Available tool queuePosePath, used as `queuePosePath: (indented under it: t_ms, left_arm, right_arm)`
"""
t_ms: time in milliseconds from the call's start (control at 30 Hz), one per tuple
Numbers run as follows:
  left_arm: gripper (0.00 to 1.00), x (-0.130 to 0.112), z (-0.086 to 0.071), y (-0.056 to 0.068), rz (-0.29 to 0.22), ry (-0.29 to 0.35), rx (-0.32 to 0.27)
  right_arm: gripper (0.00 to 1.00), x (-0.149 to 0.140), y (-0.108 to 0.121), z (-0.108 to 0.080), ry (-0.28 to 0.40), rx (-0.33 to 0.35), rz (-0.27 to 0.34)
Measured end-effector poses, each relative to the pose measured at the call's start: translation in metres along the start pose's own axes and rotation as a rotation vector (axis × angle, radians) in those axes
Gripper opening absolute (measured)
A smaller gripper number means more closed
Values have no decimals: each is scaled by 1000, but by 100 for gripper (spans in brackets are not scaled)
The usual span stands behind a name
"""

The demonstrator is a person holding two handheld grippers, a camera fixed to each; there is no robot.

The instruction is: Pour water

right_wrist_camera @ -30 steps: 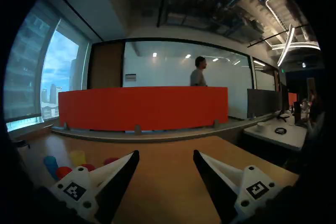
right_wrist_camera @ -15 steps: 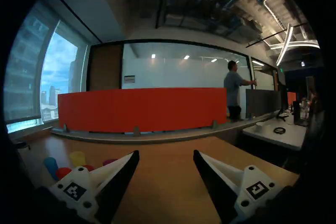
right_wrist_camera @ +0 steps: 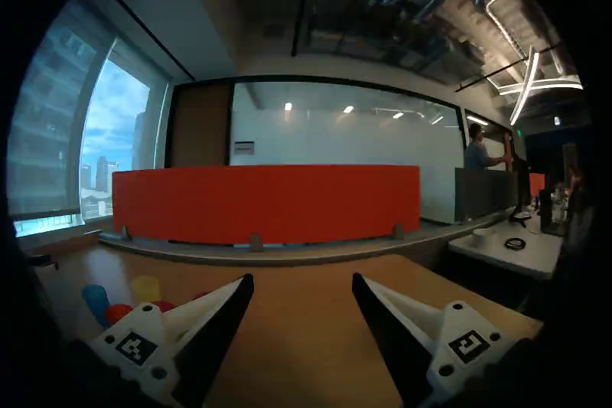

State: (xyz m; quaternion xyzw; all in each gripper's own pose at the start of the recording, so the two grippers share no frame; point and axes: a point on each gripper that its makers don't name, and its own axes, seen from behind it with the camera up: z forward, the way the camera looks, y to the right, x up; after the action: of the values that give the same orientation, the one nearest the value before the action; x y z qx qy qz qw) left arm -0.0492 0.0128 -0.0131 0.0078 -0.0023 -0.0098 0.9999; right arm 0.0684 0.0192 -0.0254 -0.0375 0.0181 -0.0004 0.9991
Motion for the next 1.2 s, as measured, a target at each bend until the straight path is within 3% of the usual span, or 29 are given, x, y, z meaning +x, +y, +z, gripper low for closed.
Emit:
queuePosePath:
  t_ms: [500,767,1200]
  left_arm:
    - [84,0,0,1,0,0,0]
    - [84,0,0,1,0,0,0]
    - [84,0,0,1,0,0,0]
  right_arm:
    - [100,-7,-4,7,24,37,-64]
    - [100,-10,-10,14,59,49,-57]
    - [99,-47,-11,17,43,69,1]
